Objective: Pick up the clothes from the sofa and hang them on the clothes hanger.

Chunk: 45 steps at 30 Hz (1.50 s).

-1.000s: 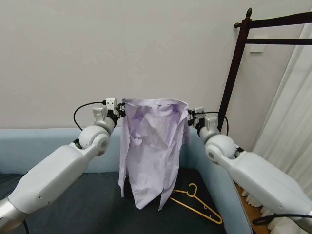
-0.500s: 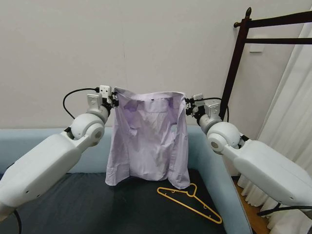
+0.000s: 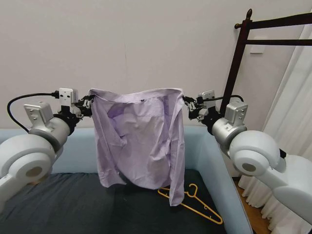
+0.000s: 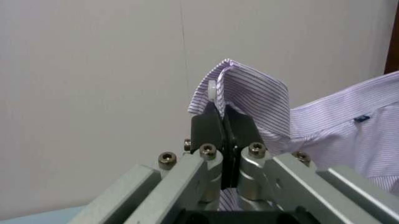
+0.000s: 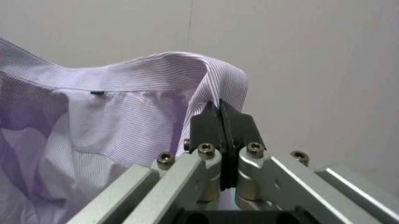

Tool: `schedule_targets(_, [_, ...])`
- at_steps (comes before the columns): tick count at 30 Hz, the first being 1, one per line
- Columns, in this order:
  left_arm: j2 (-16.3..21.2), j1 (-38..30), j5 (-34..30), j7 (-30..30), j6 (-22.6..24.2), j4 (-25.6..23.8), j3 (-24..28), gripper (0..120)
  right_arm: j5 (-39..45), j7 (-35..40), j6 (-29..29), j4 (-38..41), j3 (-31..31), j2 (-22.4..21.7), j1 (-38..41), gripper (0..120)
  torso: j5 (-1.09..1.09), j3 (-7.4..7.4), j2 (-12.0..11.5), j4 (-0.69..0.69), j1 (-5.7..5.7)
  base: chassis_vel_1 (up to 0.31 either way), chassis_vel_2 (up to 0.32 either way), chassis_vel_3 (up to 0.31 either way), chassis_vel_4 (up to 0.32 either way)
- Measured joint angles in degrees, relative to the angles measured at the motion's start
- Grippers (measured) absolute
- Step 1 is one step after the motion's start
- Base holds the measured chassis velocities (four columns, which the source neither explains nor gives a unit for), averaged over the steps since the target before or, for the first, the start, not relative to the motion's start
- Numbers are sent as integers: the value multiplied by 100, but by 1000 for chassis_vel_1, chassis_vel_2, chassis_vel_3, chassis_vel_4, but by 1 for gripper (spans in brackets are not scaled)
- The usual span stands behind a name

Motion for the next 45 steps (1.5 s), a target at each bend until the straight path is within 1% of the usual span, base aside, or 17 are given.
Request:
schedule_targets(5, [-103,143,95,-29,41,363,61,0,-30,-2,-27,-109,20,102,-132,0,0,1,0,1,0,0,0,0,0])
schedule_targets(8, [-314,589,390,11,-34,768,133,0,-272,-47,-8,-360,22,299,-497,0,-2,2,0,1,1,0,0,0,0])
schedule_targets(13, [-581,892,791,78,-144,1097,251,0,-574,-118,72,-546,24,510,-937,0,0,3,-1,3,2,0,0,0,0])
schedule_targets(15, [-1023,1043,1260,107,-268,1474,398,0,-1029,-183,212,-716,-57,772,-1373,0,-1,2,-1,2,1,0,0,0,0])
schedule_targets(16, [-1023,1043,1260,107,-268,1474,398,0,-1029,-183,212,-716,-57,772,-1373,0,-1,2,-1,2,1,0,0,0,0])
schedule_targets(17, [-1265,1056,1462,107,-301,1638,511,0,-1152,-187,224,-756,-93,930,-1584,0,0,3,-2,0,2,0,0,0,0])
schedule_targets(19, [-1504,1116,1651,130,-335,1813,620,0,-1357,-185,250,-896,-182,1160,-1822,0,0,2,-1,0,2,0,0,0,0])
schedule_targets(20, [-1504,1116,1651,130,-335,1813,620,0,-1357,-185,250,-896,-182,1160,-1822,0,0,2,-1,0,2,0,0,0,0])
schedule_targets(23, [-1927,1496,2215,283,-428,2238,681,0,-1922,-294,442,-1498,-425,1631,-2286,0,-1,2,-1,1,2,0,0,0,0])
schedule_targets(28, [-2254,1904,2657,442,-573,2713,671,0,-2308,-417,673,-2316,-577,2064,-2554,0,-1,2,-1,3,2,0,0,0,0])
schedule_targets(30, [-2538,2080,2945,546,-704,3122,678,0,-2544,-552,865,-2898,-658,2277,-2646,0,0,2,-1,4,2,0,0,0,0])
schedule_targets(32, [-2865,2130,3192,630,-880,3581,751,0,-2671,-693,1006,-3416,-764,2402,-2694,0,-3,2,-1,4,2,0,0,0,0])
schedule_targets(33, [-2865,2130,3192,630,-880,3581,751,0,-2671,-693,1006,-3416,-764,2402,-2694,0,-3,2,-1,4,2,0,0,0,0])
schedule_targets(35, [-3156,2113,3406,713,-1091,3967,848,0,-2804,-849,1169,-3853,-811,2529,-2737,0,-1,2,-2,0,2,0,0,0,0])
schedule_targets(37, [-3424,2056,3575,775,-1270,4288,906,0,-2813,-933,1199,-4187,-630,2790,-2787,0,0,2,-2,-1,2,0,0,0,0])
schedule_targets(40, [-3559,2009,3651,784,-1352,4499,942,0,-2754,-936,1176,-4423,-462,3011,-2793,0,-1,2,-2,0,2,0,0,0,0])
schedule_targets(45, [-3566,2031,3665,783,-1381,4506,949,0,-2779,-1010,1070,-4477,-467,2993,-2857,0,1,1,-2,4,2,0,0,0,0])
